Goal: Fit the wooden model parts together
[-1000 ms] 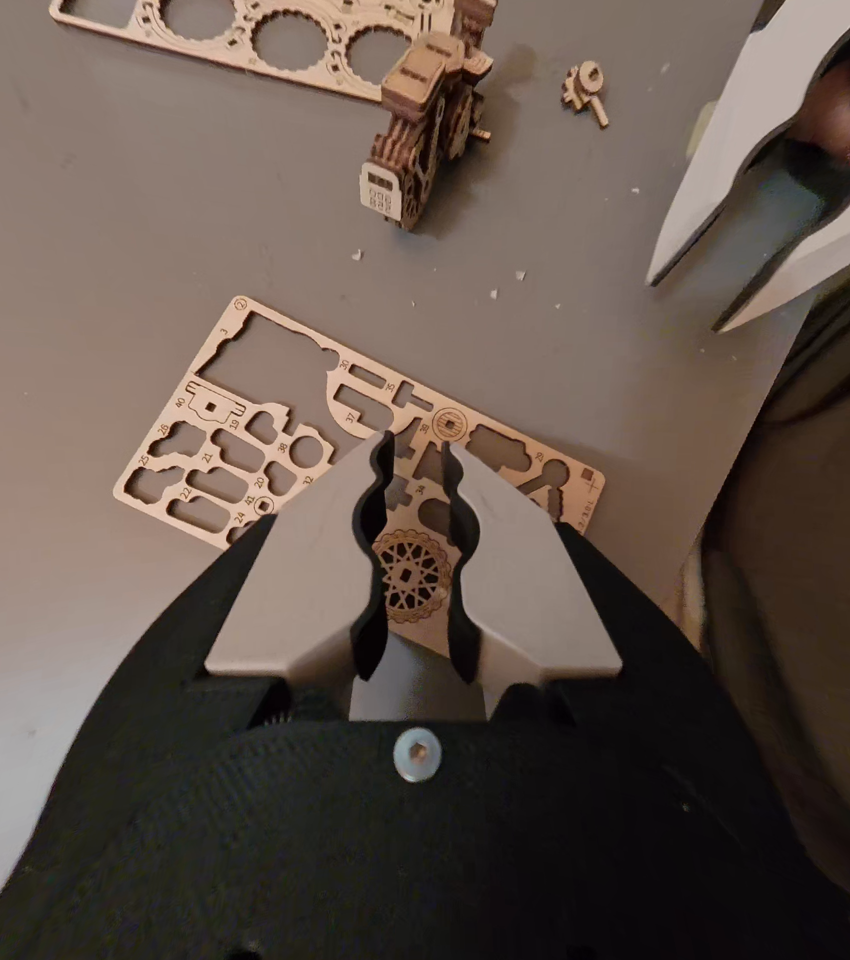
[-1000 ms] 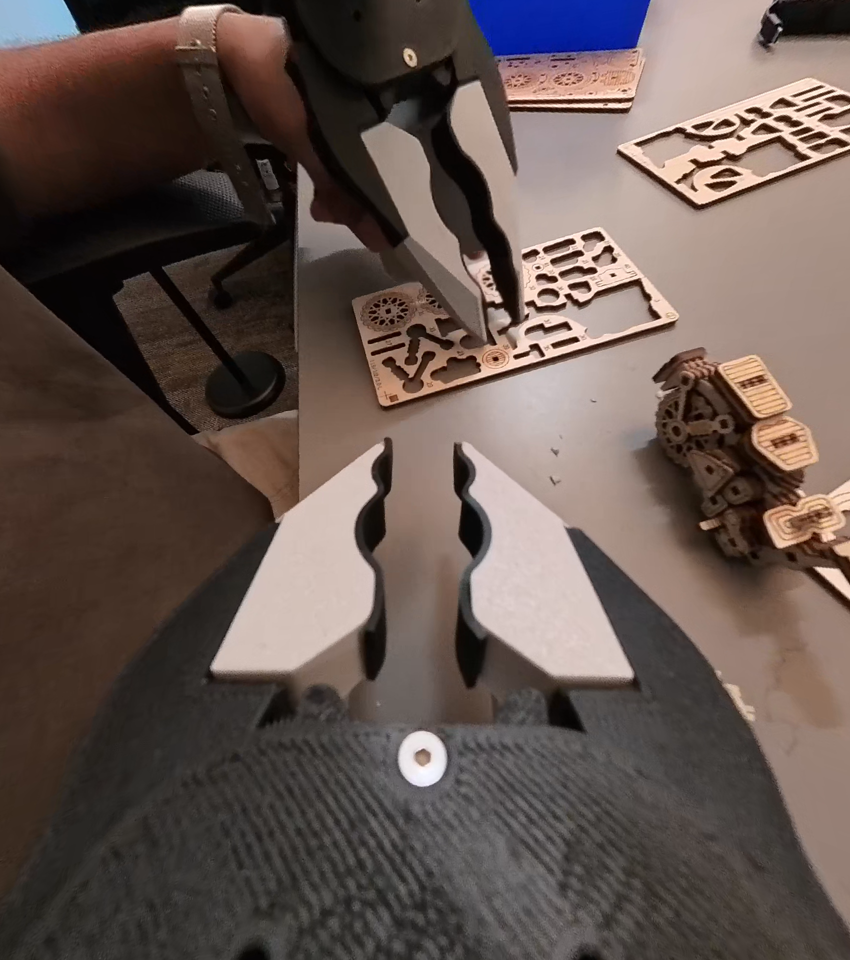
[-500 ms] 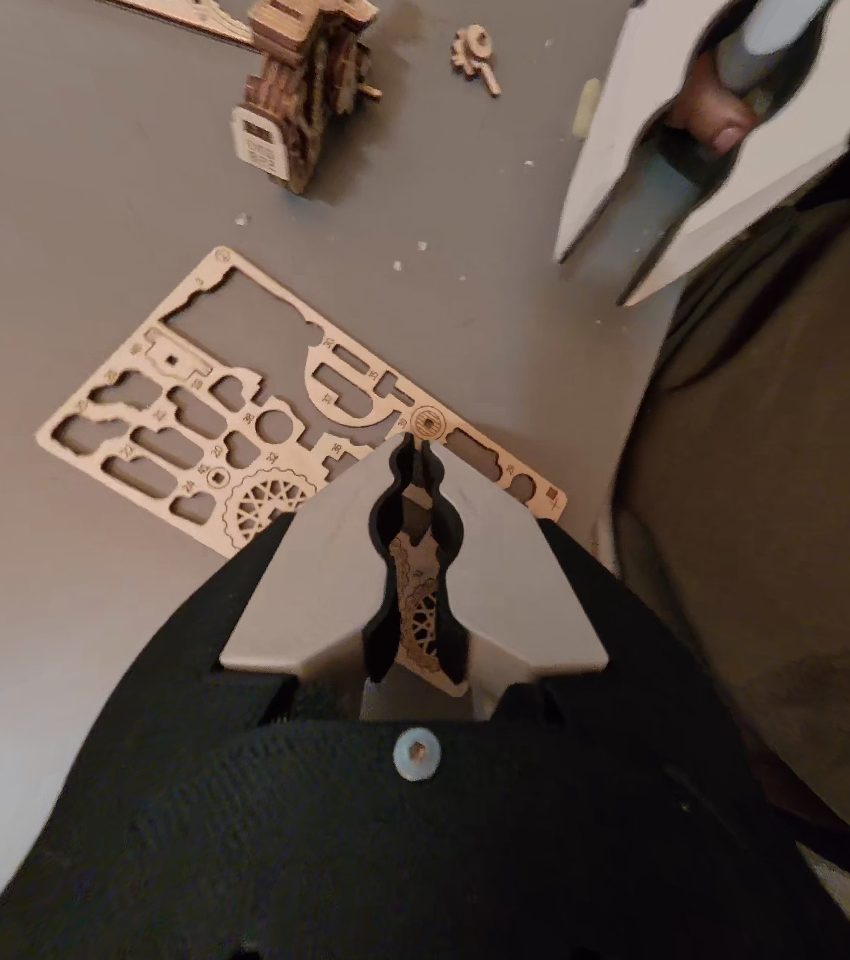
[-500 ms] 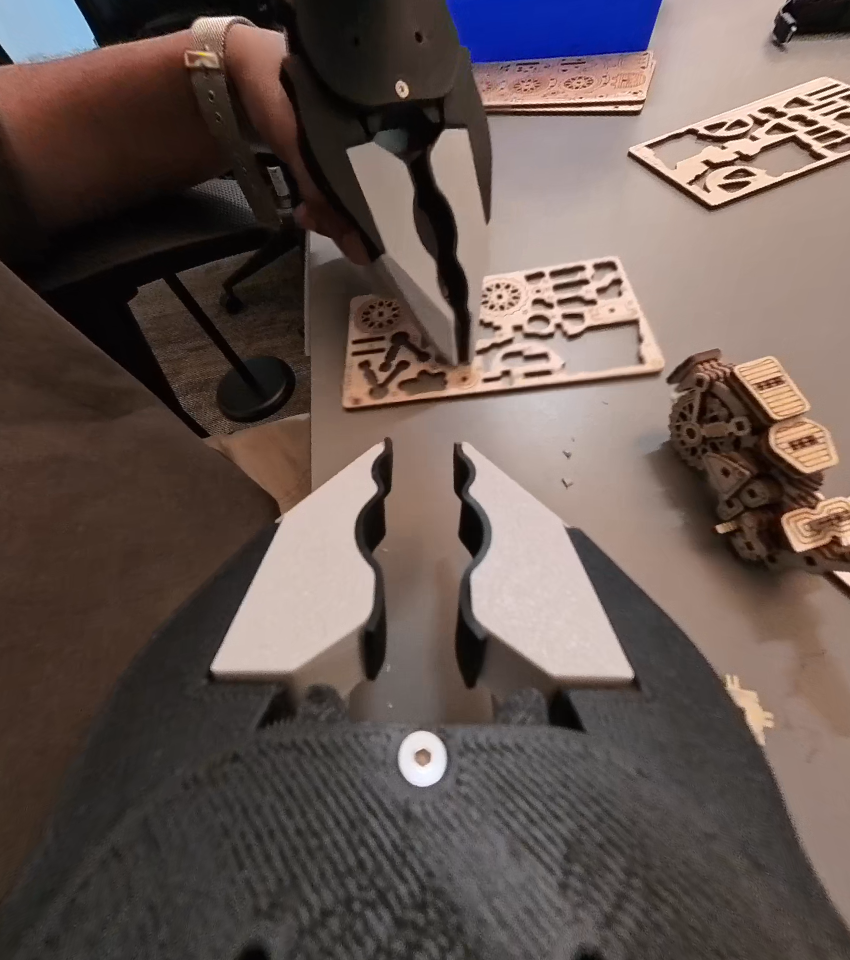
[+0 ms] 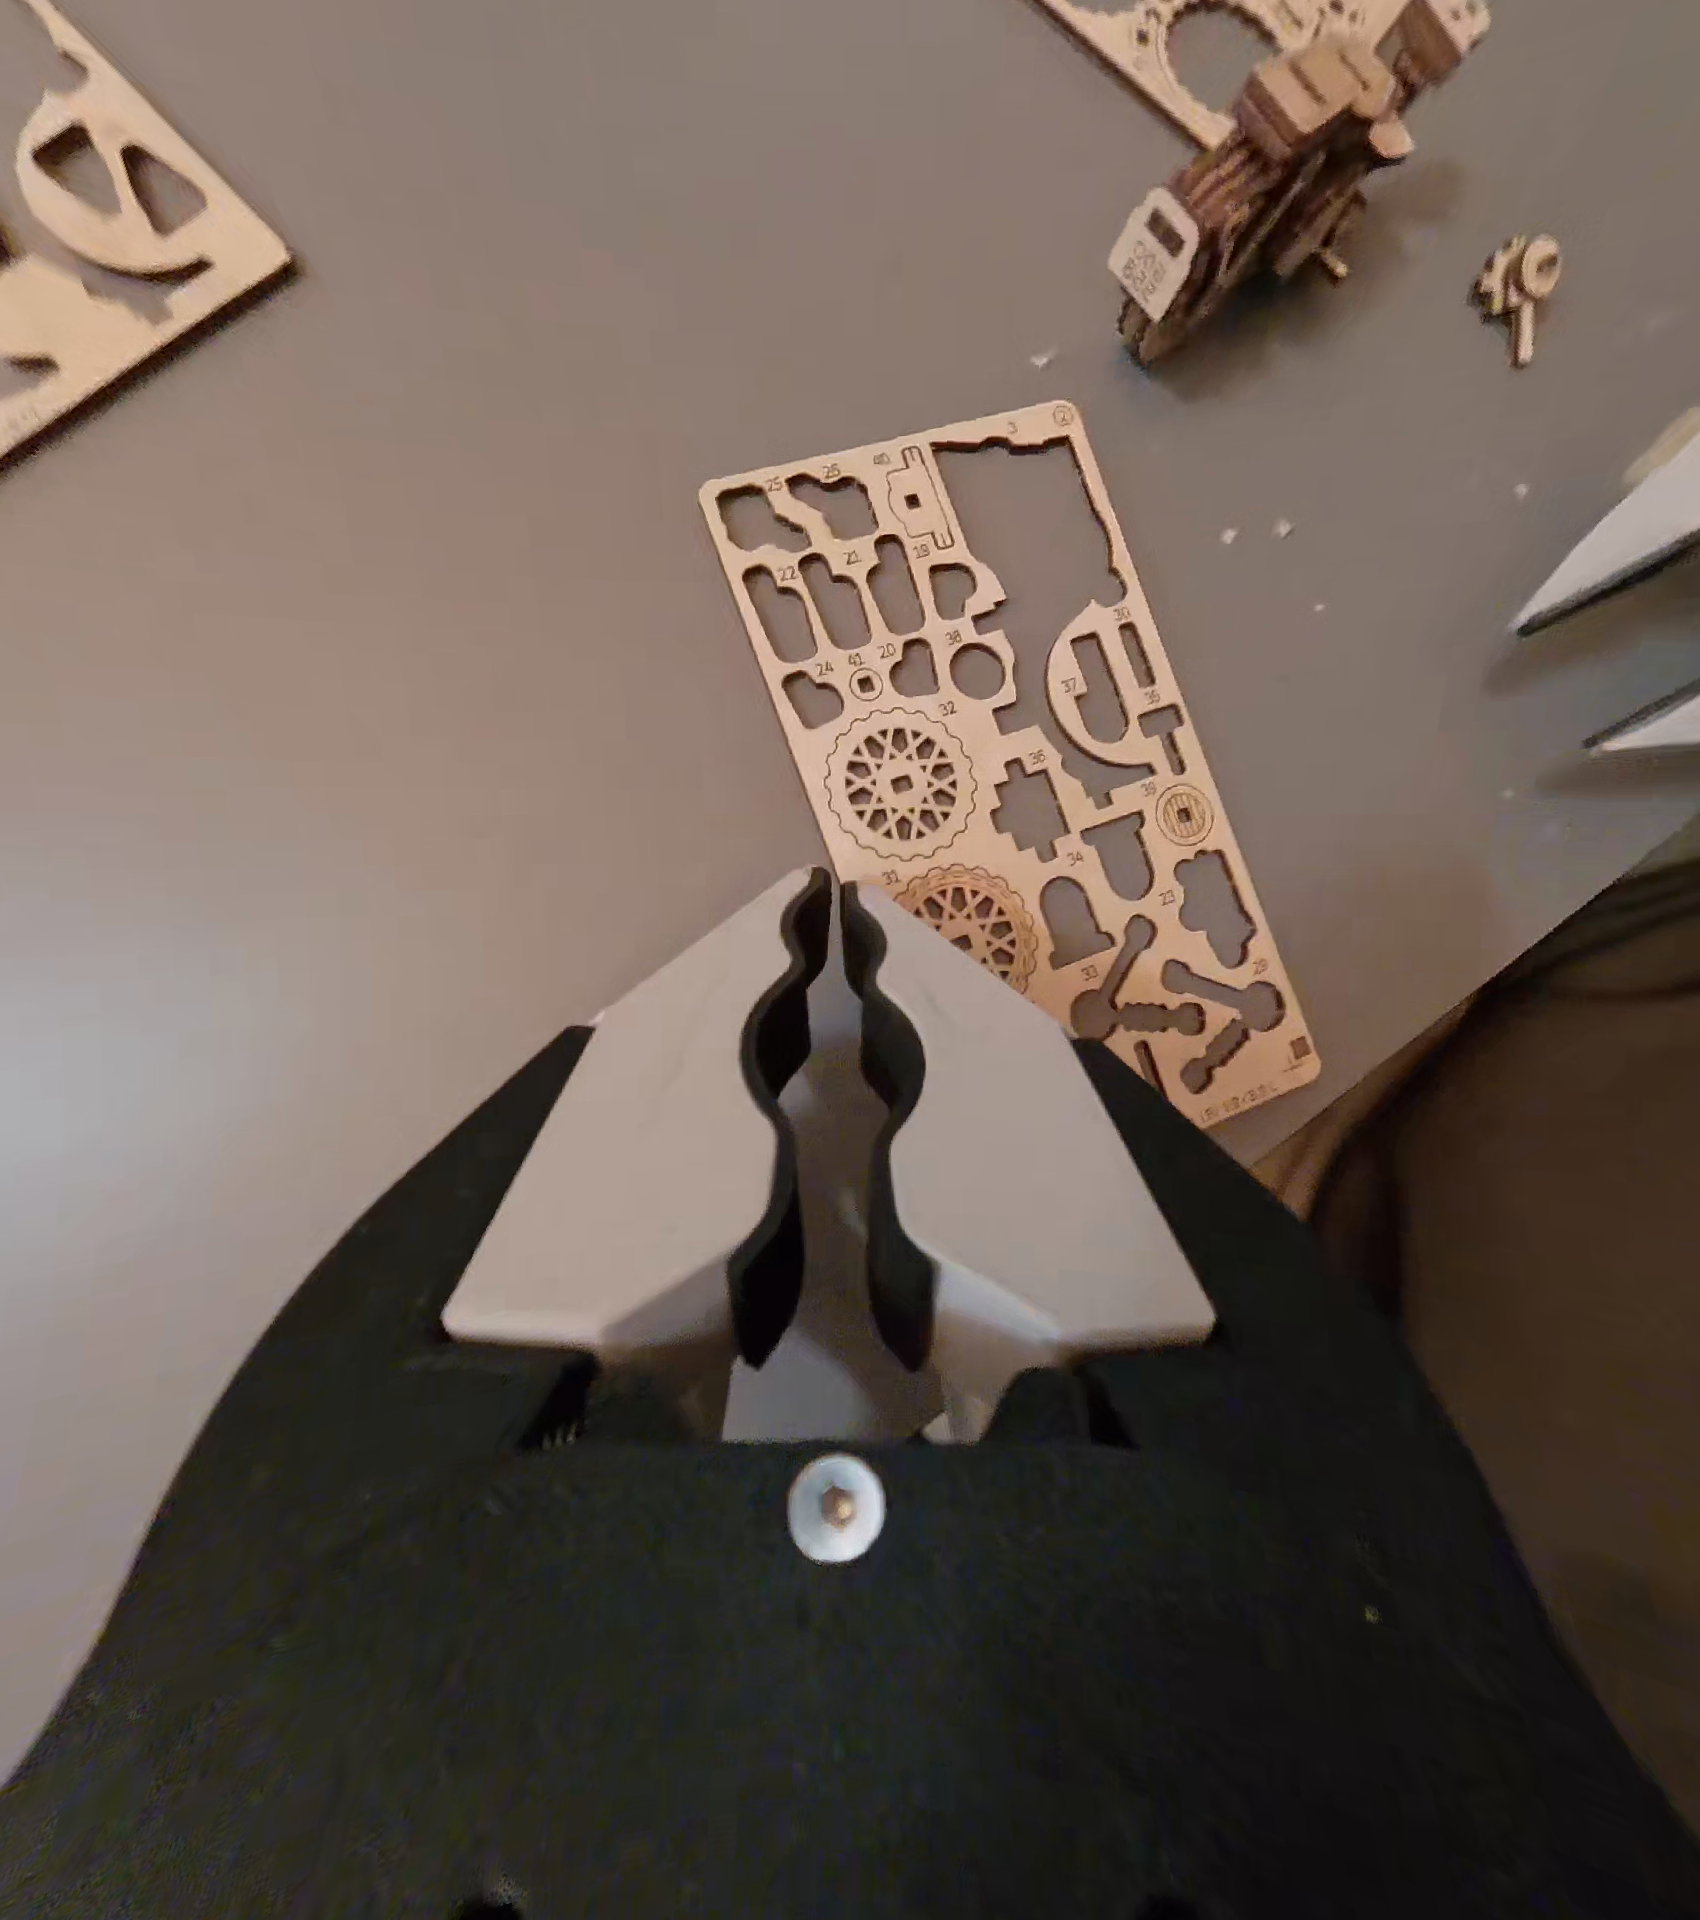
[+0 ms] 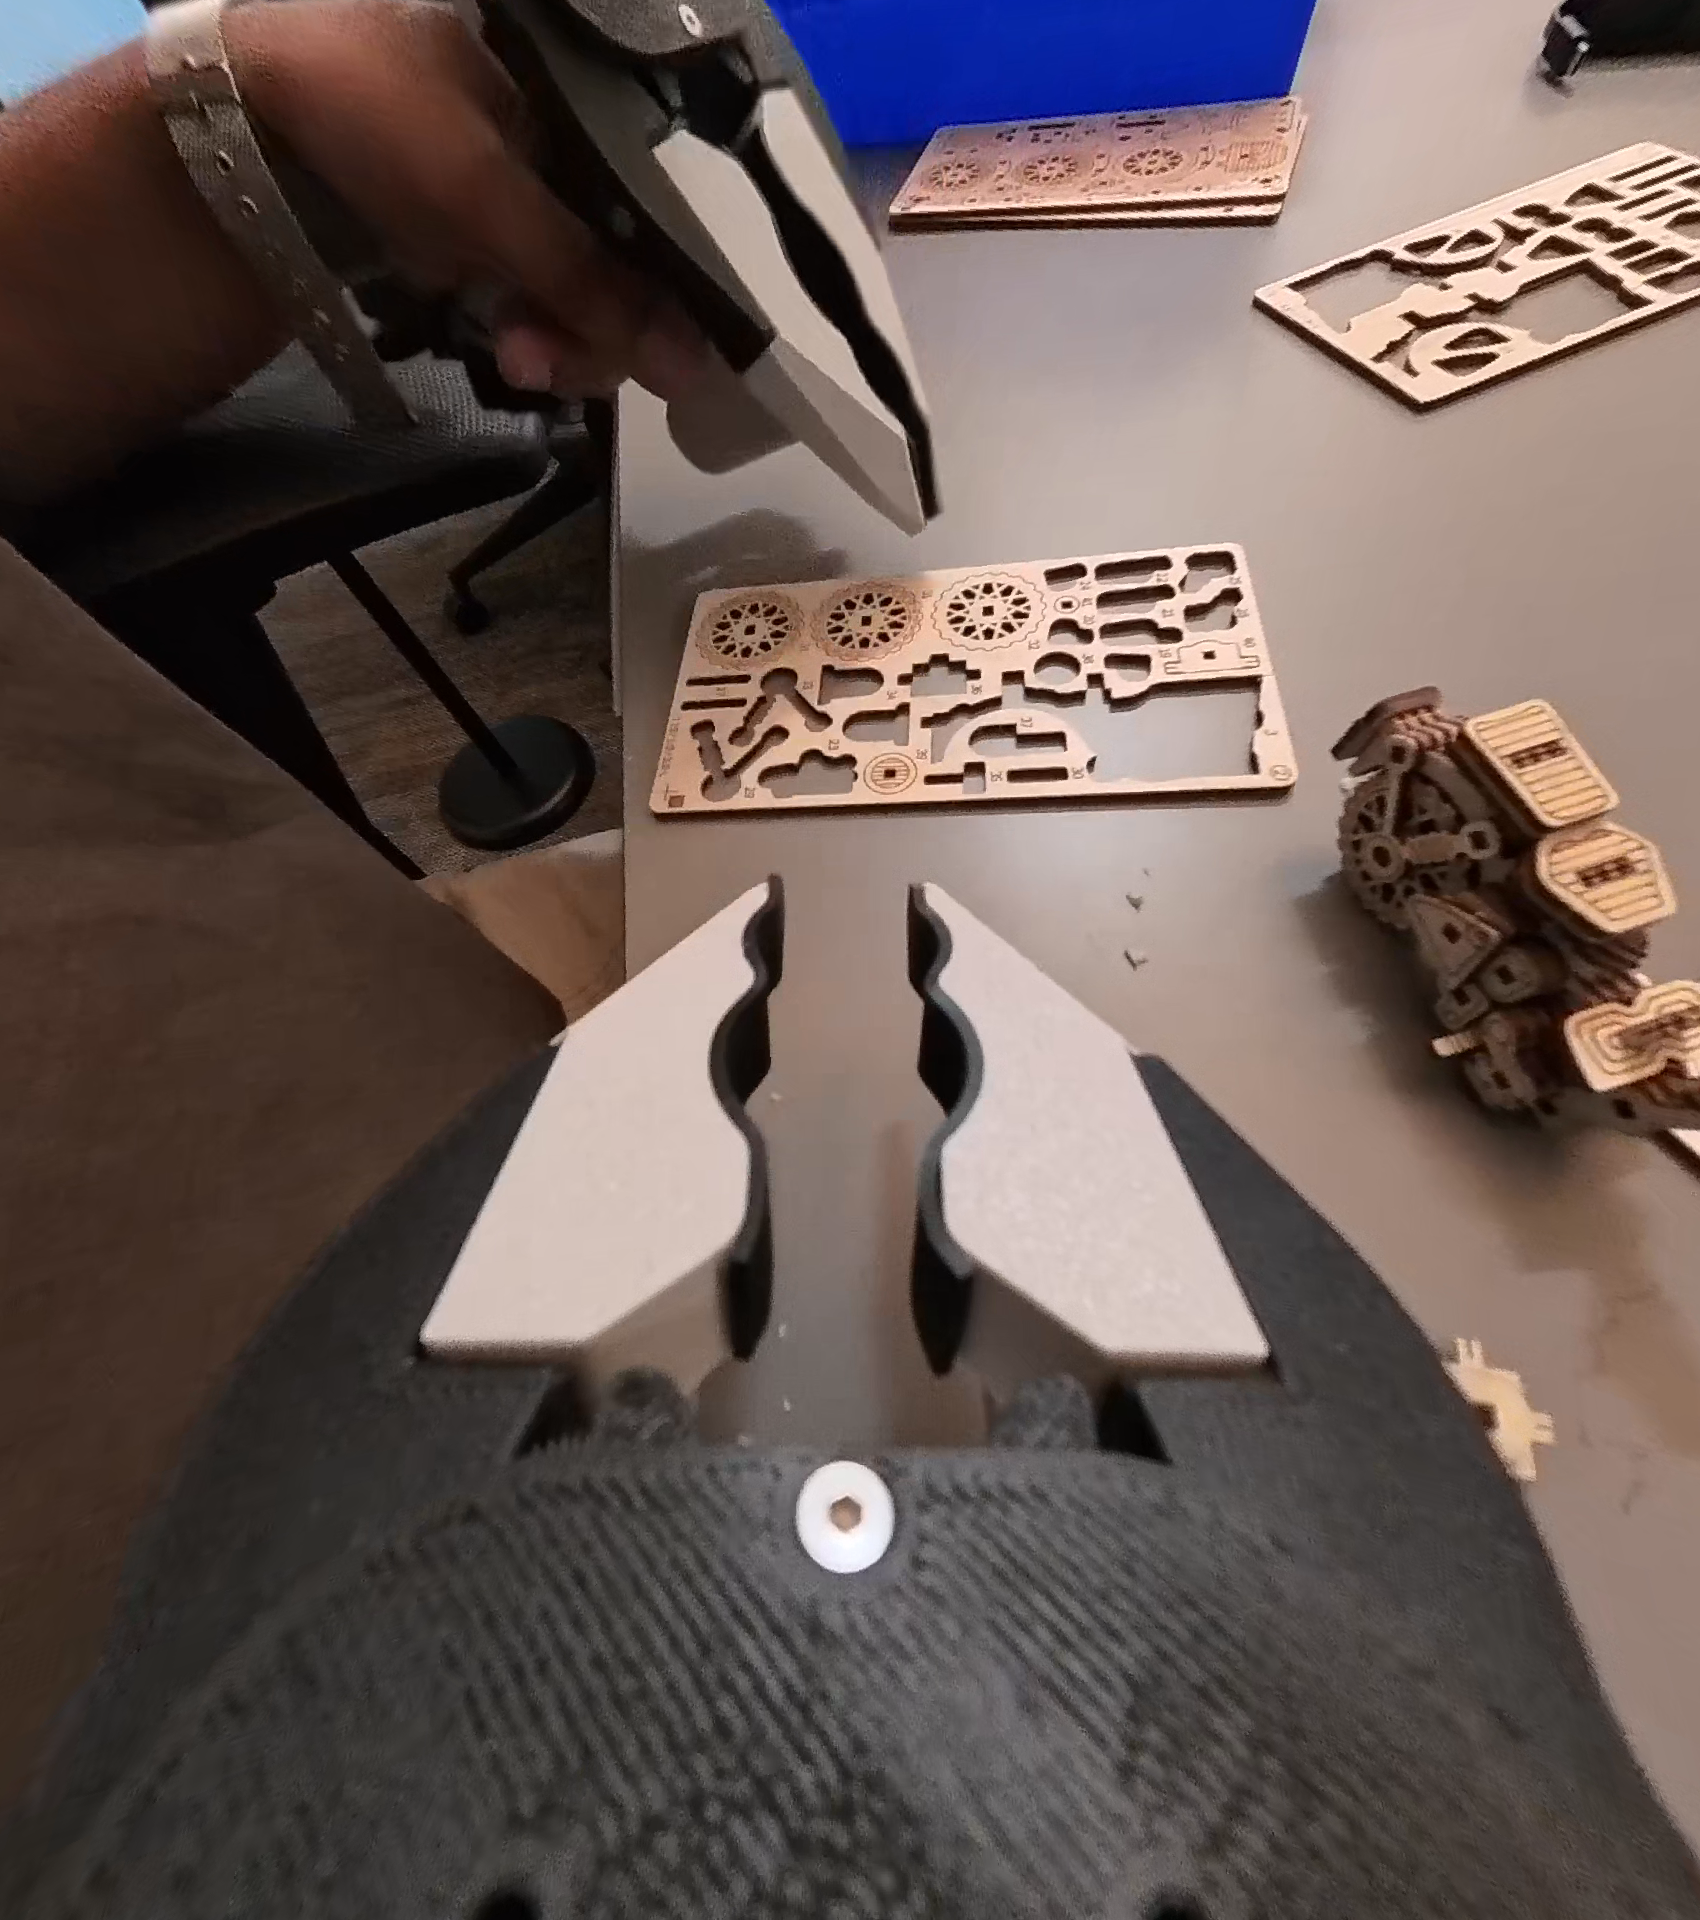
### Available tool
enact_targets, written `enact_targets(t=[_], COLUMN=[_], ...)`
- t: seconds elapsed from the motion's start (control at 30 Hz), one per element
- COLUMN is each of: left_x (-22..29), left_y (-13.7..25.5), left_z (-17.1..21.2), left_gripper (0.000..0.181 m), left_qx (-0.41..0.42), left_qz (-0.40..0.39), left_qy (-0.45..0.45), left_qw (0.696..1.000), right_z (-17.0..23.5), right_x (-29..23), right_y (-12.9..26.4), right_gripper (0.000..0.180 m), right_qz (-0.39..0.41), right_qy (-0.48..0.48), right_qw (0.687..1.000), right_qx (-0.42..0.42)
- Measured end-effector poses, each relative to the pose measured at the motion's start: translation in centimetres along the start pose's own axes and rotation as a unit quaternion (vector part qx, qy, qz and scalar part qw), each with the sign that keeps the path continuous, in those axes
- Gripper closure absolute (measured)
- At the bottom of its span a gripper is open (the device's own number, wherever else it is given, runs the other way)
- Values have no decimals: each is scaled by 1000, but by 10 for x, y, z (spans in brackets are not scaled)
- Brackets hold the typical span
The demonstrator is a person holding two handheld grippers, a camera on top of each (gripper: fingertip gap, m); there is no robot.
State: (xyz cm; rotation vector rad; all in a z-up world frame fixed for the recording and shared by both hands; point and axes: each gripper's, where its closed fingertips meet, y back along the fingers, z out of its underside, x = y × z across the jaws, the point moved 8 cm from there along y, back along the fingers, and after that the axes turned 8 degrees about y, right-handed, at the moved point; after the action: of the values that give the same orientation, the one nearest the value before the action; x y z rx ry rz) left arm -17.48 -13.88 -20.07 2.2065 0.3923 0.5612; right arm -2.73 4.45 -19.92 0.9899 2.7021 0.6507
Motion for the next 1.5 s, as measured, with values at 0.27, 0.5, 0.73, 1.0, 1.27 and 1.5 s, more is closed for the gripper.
enact_targets(t=[0.27, 0.5, 0.73, 1.0, 1.27, 1.5], left_x=[-4, -17, -16, -5, 0, 5], left_y=[-16, -30, -44, -44, -46, -46], left_z=[-3, -35, -32, -31, -29, -26], left_gripper=[153, 156, 166, 154, 168, 162], left_qx=[33, 93, 76, 70, 66, 60], left_qz=[26, 29, -22, 11, -56, -75], left_qy=[47, 124, 79, 81, 25, -13], left_qw=[998, 988, 994, 994, 996, 995], right_z=[0, 0, 0, -1, -2, -1], right_x=[-1, 0, -3, -7, -9, -7], right_y=[-3, -5, -3, -4, -6, -5], right_gripper=[157, 157, 158, 158, 158, 158], right_qz=[-2, -2, 2, 3, 4, 13], right_qy=[6, 6, 12, 20, 26, 22], right_qw=[1000, 1000, 1000, 1000, 1000, 1000], right_qx=[-8, -10, -10, -10, -12, -13])
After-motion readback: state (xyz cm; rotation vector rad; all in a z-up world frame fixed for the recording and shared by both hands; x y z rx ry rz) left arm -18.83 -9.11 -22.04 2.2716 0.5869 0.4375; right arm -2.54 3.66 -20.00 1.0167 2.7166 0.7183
